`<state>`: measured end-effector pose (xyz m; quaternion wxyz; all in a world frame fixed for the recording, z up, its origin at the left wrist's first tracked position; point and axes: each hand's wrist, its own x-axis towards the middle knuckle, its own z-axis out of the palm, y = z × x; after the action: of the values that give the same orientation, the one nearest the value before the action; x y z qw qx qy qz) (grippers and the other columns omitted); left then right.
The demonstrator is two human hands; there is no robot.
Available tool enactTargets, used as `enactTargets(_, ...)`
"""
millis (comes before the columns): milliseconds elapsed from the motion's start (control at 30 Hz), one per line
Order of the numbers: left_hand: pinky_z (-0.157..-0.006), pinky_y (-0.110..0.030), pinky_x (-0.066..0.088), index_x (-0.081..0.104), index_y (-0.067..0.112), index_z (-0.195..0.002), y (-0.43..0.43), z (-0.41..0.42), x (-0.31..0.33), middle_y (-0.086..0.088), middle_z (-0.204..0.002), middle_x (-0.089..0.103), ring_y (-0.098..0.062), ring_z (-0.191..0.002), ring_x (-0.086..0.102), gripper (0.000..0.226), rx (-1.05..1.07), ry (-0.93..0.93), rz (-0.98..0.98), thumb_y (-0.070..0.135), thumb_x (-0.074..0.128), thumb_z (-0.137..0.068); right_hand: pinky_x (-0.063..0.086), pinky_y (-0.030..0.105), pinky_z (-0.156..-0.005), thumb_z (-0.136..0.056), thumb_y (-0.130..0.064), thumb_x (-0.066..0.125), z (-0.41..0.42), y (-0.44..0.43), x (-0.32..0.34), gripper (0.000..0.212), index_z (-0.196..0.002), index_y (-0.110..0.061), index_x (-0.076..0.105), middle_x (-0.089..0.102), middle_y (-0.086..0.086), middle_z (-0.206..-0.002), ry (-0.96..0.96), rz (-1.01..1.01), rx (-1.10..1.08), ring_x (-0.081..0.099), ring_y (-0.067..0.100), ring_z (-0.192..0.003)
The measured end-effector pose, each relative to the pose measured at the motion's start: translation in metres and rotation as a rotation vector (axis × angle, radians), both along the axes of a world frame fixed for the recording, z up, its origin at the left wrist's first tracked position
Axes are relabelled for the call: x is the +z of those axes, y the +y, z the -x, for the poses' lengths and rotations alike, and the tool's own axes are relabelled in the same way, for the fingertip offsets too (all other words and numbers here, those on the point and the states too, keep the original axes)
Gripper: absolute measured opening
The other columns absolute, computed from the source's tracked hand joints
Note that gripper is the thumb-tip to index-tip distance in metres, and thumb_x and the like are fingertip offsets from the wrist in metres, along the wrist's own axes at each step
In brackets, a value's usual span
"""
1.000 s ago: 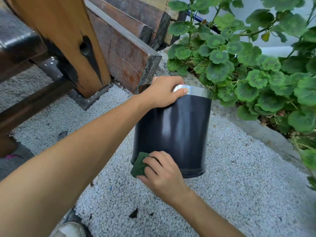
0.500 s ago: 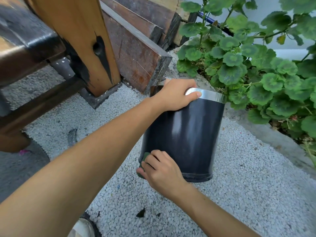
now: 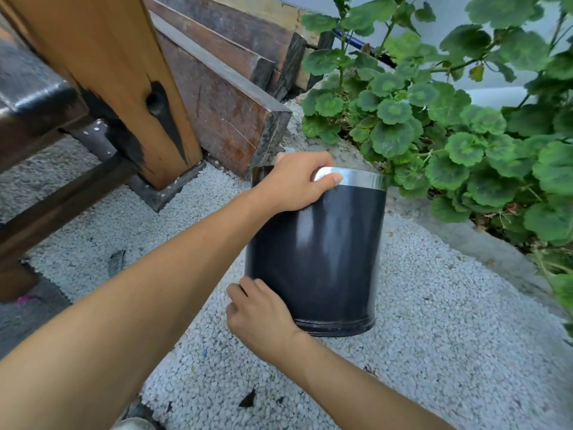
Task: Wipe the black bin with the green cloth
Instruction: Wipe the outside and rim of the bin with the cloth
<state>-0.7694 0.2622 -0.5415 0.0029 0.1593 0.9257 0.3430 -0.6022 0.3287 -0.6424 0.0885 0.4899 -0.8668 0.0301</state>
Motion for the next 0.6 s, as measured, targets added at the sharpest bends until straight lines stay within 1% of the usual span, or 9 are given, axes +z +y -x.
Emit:
enactTargets(67,-0.089,-0.043,0.04,0.053,0.017,-0.081,0.0,-0.001,0.0,-0.003,-0.069,0.051,-0.025,-0.072,0.049,0.031,0.006,-0.003,-0.007,0.037,0.059,-0.103,0.044,0.03,-0.069,-0.075,-0.018,0.082,-0.004,0.026,-0.008,0.016,-0.068,-0.013,0.068,0.061,0.0,-0.081,-0.007,0.237,-0.008,0.055,0.022,-0.079)
enactTargets(133,-0.082,-0.04,0.037,0.062,0.006,-0.091,0.003,-0.001,0.001,-0.015,-0.078,0.061,-0.025,-0.074,0.051,0.034,0.016,0.004,-0.005,0.038,0.06,-0.103,0.046,0.031,-0.074,-0.091,-0.028,0.077,-0.008,0.061,-0.016,0.024,-0.082,-0.006,0.073,0.064,0.004,-0.087,-0.059,0.456,-0.021,0.057,0.024,-0.085)
enactTargets(167,-0.079,-0.038,0.035,0.063,0.003,-0.094,0.002,-0.002,0.001,-0.018,-0.08,0.062,-0.024,-0.074,0.051,0.036,0.02,0.008,-0.001,0.038,0.06,-0.103,0.048,0.031,-0.077,-0.094,-0.032,0.076,-0.01,0.078,-0.02,0.027,-0.087,-0.005,0.075,0.066,0.004,-0.089,-0.083,0.552,-0.043,0.058,0.024,-0.086)
enactTargets(233,-0.076,-0.035,0.032,0.063,0.004,-0.093,0.003,-0.002,0.001,-0.014,-0.078,0.061,-0.022,-0.073,0.05,0.034,0.025,0.011,0.015,0.037,0.06,-0.102,0.052,0.03,-0.082,-0.089,-0.035,0.082,-0.013,0.109,-0.027,0.029,-0.092,-0.006,0.079,0.067,0.003,-0.093,-0.105,0.704,-0.113,0.06,0.023,-0.086)
enactTargets(300,-0.071,-0.031,0.031,0.06,0.015,-0.087,0.005,-0.002,0.001,-0.002,-0.072,0.056,-0.019,-0.072,0.049,0.026,0.022,0.021,0.036,0.036,0.062,-0.102,0.053,0.027,-0.083,-0.082,-0.035,0.088,-0.015,0.13,-0.032,0.03,-0.092,-0.008,0.081,0.066,0.002,-0.097,-0.137,0.801,-0.196,0.059,0.022,-0.087)
enactTargets(367,-0.065,-0.025,0.035,0.061,0.024,-0.087,0.006,-0.003,0.003,0.005,-0.072,0.055,-0.018,-0.072,0.051,0.018,0.022,0.018,0.053,0.036,0.064,-0.101,0.053,0.025,-0.082,-0.077,-0.035,0.092,-0.019,0.139,-0.037,0.03,-0.09,-0.009,0.083,0.067,0.003,-0.094,-0.155,0.881,-0.278,0.058,0.02,-0.088)
enactTargets(400,-0.064,-0.022,0.037,0.061,0.027,-0.087,0.01,-0.003,0.003,0.005,-0.073,0.057,-0.019,-0.073,0.052,0.017,0.02,0.007,0.063,0.037,0.064,-0.101,0.053,0.024,-0.082,-0.076,-0.035,0.093,-0.023,0.144,-0.041,0.03,-0.089,-0.01,0.083,0.068,0.005,-0.092,-0.152,0.92,-0.321,0.058,0.02,-0.088)
enactTargets(533,-0.071,-0.033,0.04,0.067,0.015,-0.092,0.005,0.0,0.004,-0.014,-0.085,0.067,-0.031,-0.083,0.062,0.027,0.034,-0.009,0.079,0.04,0.063,-0.101,0.053,0.023,-0.082,-0.075,-0.036,0.093,-0.033,0.153,-0.057,0.028,-0.086,-0.012,0.083,0.067,0.004,-0.093,-0.143,1.108,-0.507,0.063,0.022,-0.086)
enactTargets(600,-0.075,-0.034,0.042,0.067,0.015,-0.094,0.006,0.001,0.003,-0.014,-0.089,0.069,-0.031,-0.086,0.063,0.028,0.029,-0.001,0.081,0.041,0.063,-0.101,0.054,0.02,-0.08,-0.076,-0.042,0.091,-0.039,0.164,-0.066,0.029,-0.087,-0.016,0.083,0.065,-0.001,-0.096,-0.206,1.246,-0.676,0.066,0.017,-0.087)
